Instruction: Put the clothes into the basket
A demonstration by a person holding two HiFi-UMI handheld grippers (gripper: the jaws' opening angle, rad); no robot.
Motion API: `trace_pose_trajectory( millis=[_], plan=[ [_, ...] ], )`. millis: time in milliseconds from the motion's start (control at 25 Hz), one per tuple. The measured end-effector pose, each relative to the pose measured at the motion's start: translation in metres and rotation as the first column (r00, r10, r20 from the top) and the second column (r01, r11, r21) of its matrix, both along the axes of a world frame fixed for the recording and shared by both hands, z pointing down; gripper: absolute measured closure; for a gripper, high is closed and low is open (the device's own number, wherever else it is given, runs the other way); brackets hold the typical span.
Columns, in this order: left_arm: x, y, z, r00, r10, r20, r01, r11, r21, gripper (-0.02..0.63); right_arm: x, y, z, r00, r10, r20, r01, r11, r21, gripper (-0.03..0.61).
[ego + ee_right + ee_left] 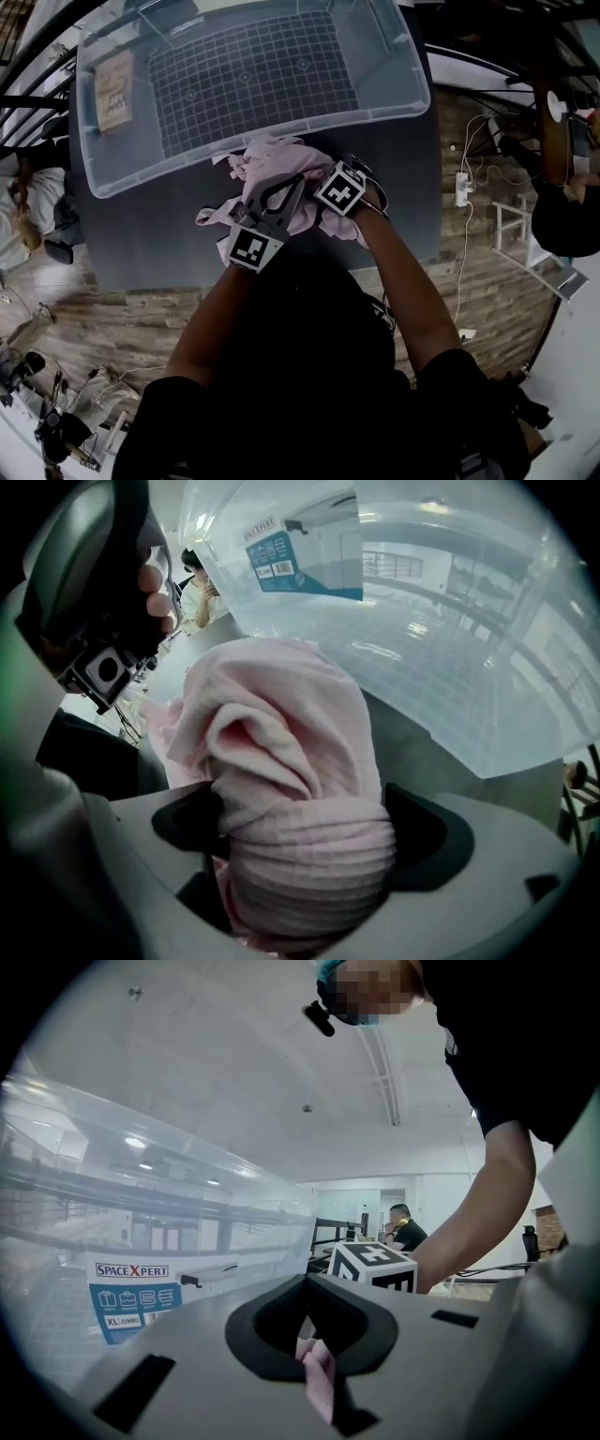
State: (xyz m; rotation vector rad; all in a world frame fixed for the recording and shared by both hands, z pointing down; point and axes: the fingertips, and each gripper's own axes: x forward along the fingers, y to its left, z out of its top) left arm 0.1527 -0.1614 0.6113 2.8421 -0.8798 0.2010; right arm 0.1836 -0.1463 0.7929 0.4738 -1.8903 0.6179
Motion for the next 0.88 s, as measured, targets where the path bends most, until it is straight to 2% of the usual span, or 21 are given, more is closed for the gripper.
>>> trace_pose_trajectory(
  millis=[200, 520, 680, 880],
  plan=[
    [-0.004, -0.003, 0.004, 1.000, -0.006, -0.003, 0.006, 1.000, -0.002, 0.611, -0.004, 0.002, 0.019, 0.999, -0.024, -0.022, 0.023, 0.999, -0.041, 0.064],
    [-0.011, -0.005, 0.005, 1.000, -0.025, -0.003, 0.025, 1.000, -0.008, 0.611, -0.003, 0.002, 0.022, 0.996, -0.052, -0.076, 0.053, 0.999, 0.010, 0.074],
    [-0.015, -0.006, 0.003, 1.000, -0.031, 0.005, 0.030, 1.000, 0.006, 0.611, -0.006, 0.005, 0.017, 0.995, -0.089, -0.053, 0.089, 0.996, -0.009, 0.195],
    [-0.026, -0.007, -0.006, 0.998, -0.055, 0.017, 0.055, 0.998, 0.019, 0.611, -0.010, 0.008, 0.001, 0.992, -0.124, -0.026, 0.124, 0.992, -0.030, 0.232]
  ],
)
